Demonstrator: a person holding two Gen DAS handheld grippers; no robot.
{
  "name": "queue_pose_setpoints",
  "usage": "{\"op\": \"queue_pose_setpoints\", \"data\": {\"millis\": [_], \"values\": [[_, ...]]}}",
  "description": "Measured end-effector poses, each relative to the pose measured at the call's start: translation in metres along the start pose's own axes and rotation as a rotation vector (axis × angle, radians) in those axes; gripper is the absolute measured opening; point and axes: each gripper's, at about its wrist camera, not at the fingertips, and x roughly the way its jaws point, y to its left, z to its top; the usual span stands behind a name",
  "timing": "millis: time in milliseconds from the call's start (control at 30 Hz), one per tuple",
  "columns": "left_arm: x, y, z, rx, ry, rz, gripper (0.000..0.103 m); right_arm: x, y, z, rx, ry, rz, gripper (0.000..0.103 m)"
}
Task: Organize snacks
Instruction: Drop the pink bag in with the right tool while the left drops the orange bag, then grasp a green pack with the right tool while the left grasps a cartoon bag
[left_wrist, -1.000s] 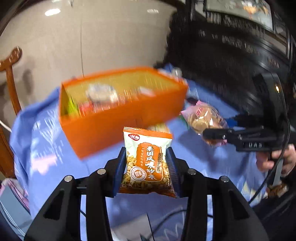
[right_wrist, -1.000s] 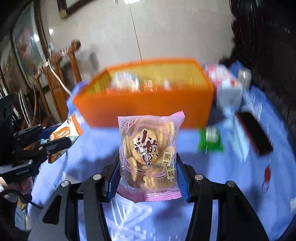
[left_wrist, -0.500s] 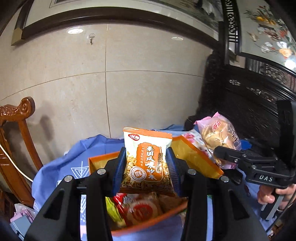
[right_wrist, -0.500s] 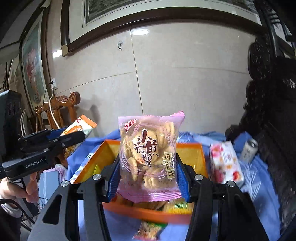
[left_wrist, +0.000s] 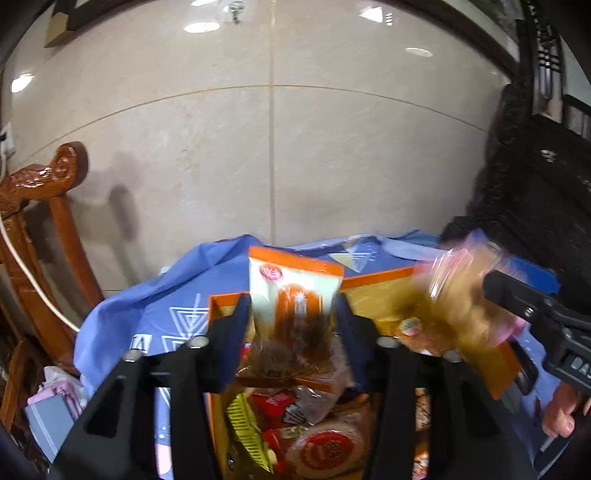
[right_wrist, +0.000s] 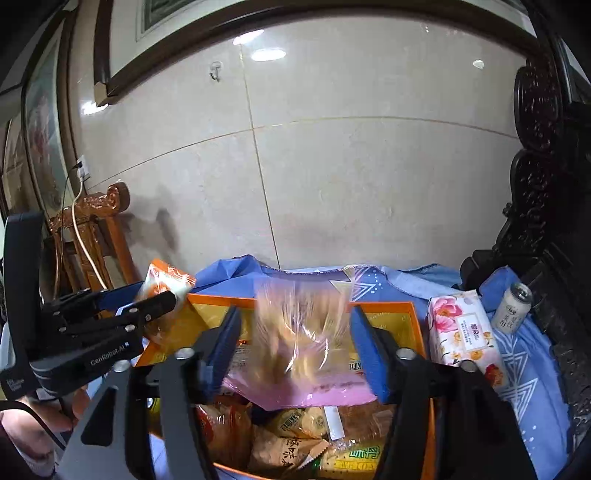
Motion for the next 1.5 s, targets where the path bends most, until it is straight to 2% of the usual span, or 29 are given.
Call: {"op": "queue_pose_setpoints", "data": {"millis": [67, 300, 400, 500, 633, 800, 900, 967, 1033, 1167, 1233, 1333, 1500], "values": [[-0.005, 0.000, 0.000, -0.005, -0.036, 0.061, 0.094, -0.001, -0.001, -0.001, 0.006, -0.002, -0.010, 0.071], [-0.031, -0.004, 0.000, 0.004, -0.068, 0.052, 0.095, -0.023, -0.004, -0.010, 0.008, -0.014, -0.026, 0.076], [-0.041, -0.010, -0.003, -0.001, -0.061, 0.039, 0.099, -0.036, -0.007, -0.017, 0.017, -0.007, -0.021, 0.084], [-0.056, -0.014, -0.015, -0.007, -0.054, 0.007, 0.099, -0.054, -0.011, -0.028, 0.025, -0.004, -0.028, 0.099], [-0.075, -0.014, -0.040, -0.051, -0.055, -0.025, 0.099, -0.076, -0.023, -0.050, 0.050, 0.003, -0.033, 0.099], [-0.092, -0.010, -0.085, -0.113, -0.038, -0.047, 0.099, -0.093, -0.049, -0.104, 0.056, 0.062, -0.109, 0.099], [-0.098, -0.010, -0.117, -0.141, -0.034, -0.070, 0.099, -0.095, -0.071, -0.149, 0.128, 0.104, -0.090, 0.099], [-0.099, -0.013, -0.139, -0.152, -0.012, -0.097, 0.099, -0.098, -0.085, -0.180, 0.206, 0.080, -0.076, 0.099], [-0.095, -0.016, -0.152, -0.149, 0.024, -0.106, 0.099, -0.094, -0.092, -0.198, 0.235, 0.113, -0.041, 0.100], [-0.089, -0.027, -0.173, -0.113, 0.075, -0.116, 0.099, -0.065, -0.093, -0.204, 0.166, 0.270, -0.172, 0.099], [-0.090, -0.033, -0.180, -0.084, 0.082, -0.108, 0.099, -0.053, -0.095, -0.202, 0.161, 0.284, -0.149, 0.099], [-0.088, -0.039, -0.187, -0.063, 0.099, -0.117, 0.099, -0.037, -0.098, -0.200, 0.137, 0.284, -0.182, 0.099], [-0.084, -0.044, -0.194, -0.031, 0.130, -0.112, 0.099, -0.013, -0.107, -0.198, 0.127, 0.312, -0.174, 0.097]]}}
